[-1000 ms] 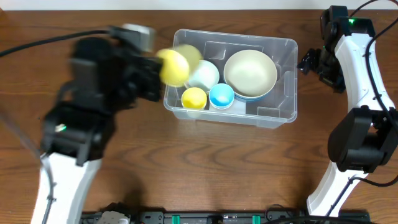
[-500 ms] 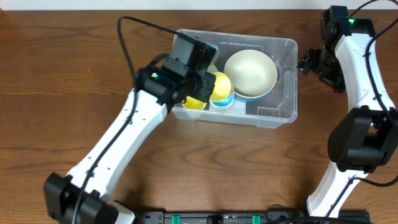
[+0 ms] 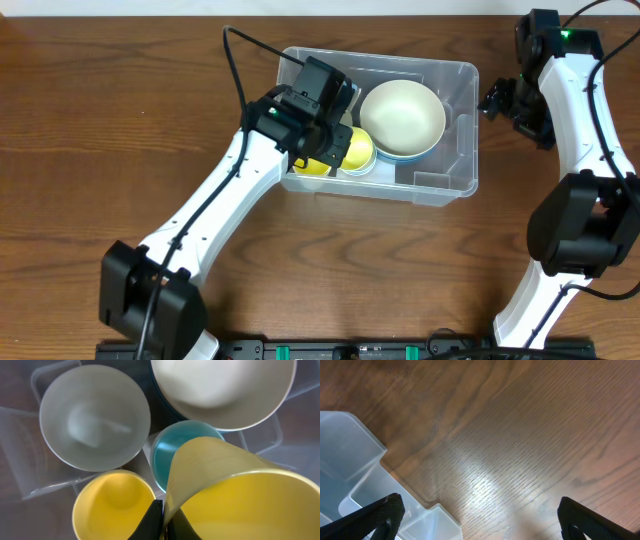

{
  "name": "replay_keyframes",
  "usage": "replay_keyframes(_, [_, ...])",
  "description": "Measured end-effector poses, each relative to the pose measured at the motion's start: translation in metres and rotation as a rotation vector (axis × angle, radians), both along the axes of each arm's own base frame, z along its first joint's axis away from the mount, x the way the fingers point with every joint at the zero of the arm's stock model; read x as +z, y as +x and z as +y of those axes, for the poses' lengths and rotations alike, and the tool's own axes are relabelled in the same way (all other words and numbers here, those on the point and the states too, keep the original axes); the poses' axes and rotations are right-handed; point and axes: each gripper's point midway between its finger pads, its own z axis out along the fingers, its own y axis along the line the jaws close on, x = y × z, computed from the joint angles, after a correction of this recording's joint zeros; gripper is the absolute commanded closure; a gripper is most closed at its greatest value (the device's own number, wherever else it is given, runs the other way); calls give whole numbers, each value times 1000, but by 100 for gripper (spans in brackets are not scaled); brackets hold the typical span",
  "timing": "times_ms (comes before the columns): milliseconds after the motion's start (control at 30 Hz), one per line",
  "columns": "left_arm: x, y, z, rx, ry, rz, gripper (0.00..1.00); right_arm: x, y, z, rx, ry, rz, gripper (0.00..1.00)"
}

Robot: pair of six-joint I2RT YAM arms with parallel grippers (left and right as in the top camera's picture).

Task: Pack container

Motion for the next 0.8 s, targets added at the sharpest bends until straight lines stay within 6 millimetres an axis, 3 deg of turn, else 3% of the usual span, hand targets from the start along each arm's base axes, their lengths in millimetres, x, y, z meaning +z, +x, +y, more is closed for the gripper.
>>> replay_keyframes(200, [-8,2,-1,1,11,13,93,0,0,0,0,0,0,1])
replay_keyframes(267, [-7,3,-1,3,11,6,85,0,0,0,0,0,0,1])
replay_keyframes(333, [-7,5,1,4,19,-2,62,0,0,0,0,0,0,1])
replay_keyframes(400, [-8,6,2,7,29,-9,25,0,0,0,0,0,0,1])
replay_keyframes(467, [-8,6,3,13,32,-10,2,0,0,0,0,0,0,1])
replay_keyframes(800, [-4,20,9,48,36,-55,2,0,0,0,0,0,0,1])
